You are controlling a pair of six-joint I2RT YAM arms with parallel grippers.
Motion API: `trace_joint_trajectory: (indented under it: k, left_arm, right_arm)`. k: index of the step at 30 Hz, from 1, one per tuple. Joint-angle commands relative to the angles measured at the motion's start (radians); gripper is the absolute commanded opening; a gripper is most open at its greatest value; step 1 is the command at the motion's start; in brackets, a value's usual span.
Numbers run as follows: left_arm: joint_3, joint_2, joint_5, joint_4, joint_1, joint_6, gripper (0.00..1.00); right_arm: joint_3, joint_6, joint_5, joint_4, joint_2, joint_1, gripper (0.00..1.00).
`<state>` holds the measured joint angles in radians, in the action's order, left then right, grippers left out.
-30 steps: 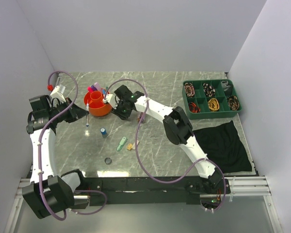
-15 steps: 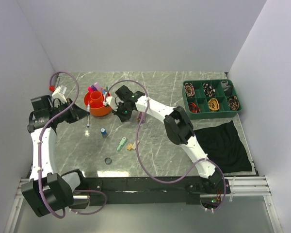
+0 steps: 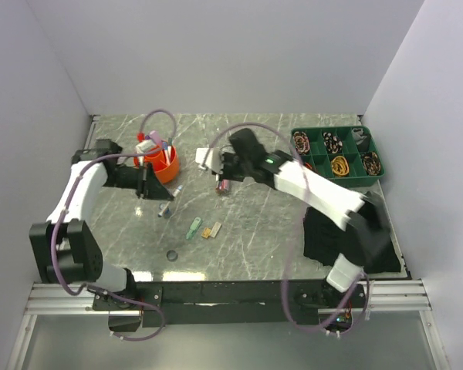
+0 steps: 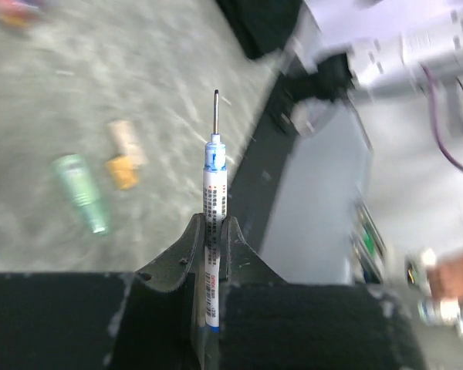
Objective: Sort the stationery into containers
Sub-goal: Close the pen cap on the pen.
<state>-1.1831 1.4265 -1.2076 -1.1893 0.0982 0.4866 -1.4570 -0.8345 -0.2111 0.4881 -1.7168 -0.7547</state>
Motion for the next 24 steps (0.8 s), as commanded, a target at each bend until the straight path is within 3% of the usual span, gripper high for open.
trace_joint_trajectory:
  k: [1,5,8,20,24]
  left_arm:
    - [-0.058,0.07,-0.119,-0.184,-0.118,0.201,0.04]
    - [-0.11,0.162,-0.165,-0.187,-0.199,0.178,0.01]
    - [-0.148,0.227,-0.204,-0.187,-0.215,0.153,0.01]
    - [-0.222,0.321,-0.196,-0.185,-0.305,0.099,0.01]
    - [-0.25,0.345,-0.201,-0.185,-0.313,0.093,0.01]
  right_arm:
    - [0.275,-0.25,0.07,-0.395,0.233,-0.003,0.0]
    - [0.527,-0.52,0.075,-0.624,0.411,-0.024,0.0]
    - [0.662,-0.658,0.075,-0.749,0.454,-0.031,0.0]
    - [0.748,-0.707,0.075,-0.967,0.473,-0.058,0.0]
    - [0.735,-0.718,0.058,-0.967,0.471,-0.066,0.0]
